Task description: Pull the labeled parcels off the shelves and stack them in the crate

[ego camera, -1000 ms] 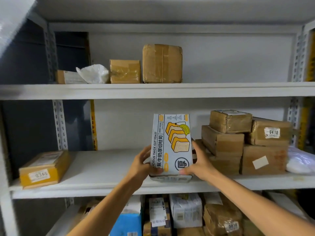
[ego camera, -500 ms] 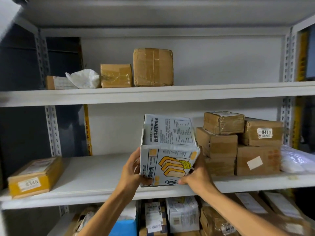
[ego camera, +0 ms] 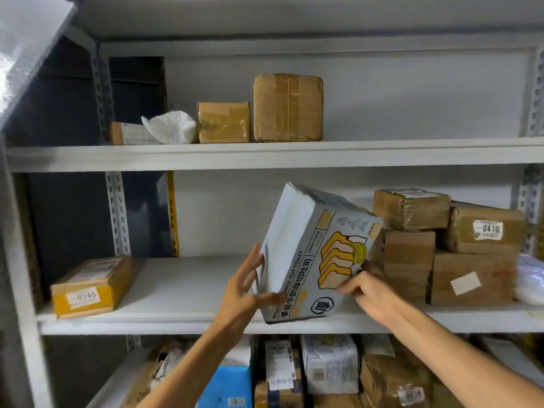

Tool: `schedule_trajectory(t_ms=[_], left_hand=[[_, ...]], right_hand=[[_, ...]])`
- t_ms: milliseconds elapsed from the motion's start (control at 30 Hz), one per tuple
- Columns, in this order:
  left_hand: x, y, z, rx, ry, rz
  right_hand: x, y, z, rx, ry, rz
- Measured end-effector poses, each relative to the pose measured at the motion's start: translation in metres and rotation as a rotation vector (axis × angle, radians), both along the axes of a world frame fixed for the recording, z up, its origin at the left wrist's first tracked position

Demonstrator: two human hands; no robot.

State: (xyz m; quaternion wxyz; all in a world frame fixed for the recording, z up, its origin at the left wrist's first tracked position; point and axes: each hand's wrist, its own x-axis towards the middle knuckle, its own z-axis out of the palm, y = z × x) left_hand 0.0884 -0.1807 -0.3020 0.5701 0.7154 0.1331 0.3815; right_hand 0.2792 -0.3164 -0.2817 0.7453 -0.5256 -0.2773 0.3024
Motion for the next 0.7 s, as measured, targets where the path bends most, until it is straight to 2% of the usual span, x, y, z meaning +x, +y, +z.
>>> schedule_trajectory(t_ms=[100,200,267,433,567,700], left_hand=[[-0.002,0.012,0.001,-0.048,0.009,-0.089],[0.000,0.022,0.003,-0.261,0.064,-0.125],[0.002,0.024,0.001,-0.330,0.074,-0.159],[0.002,0.030,-0.002,-0.402,0.083,-0.174],[-0.004,0.029,0.005,-0.328,0.143,-0.203],[-0.003,0.020,0.016,-0.139,0.185,-0.204]], right_hand=[[-0.004,0.005,0.006,0.104,0.005,-0.032],[-0.008,0.004,0.017,0.089,-0.213,-0.007],[-0.014,-0.001,0.026,0.043,-0.350,-0.012],[-0.012,-0.004,0.016,0.009,-0.458,0.099],[-0.011,-0.003,0.016,-0.015,-0.482,0.126],[-0.005,-0.004,0.032,0.084,-0.368,0.055]])
